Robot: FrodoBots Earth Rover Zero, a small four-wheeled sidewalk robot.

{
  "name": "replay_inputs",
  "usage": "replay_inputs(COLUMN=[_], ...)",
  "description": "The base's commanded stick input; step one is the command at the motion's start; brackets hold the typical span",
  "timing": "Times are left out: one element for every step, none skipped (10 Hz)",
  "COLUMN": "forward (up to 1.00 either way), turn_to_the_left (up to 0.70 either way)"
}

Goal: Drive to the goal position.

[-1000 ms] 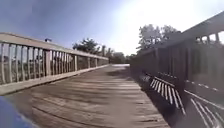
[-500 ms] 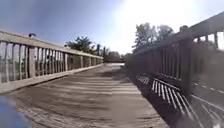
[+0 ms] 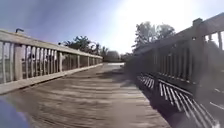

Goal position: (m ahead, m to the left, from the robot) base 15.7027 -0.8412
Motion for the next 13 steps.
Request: replay_inputs(forward=[0.70,0.70,0.70,0.70,0.70,0.70,0.70,0.70,0.70,0.70,0.70,0.70,0.70], turn_to_the_left=[0.00,0.00,0.00,0.00,0.00,0.00,0.00,0.00,0.00,0.00,0.00,0.00,0.00])
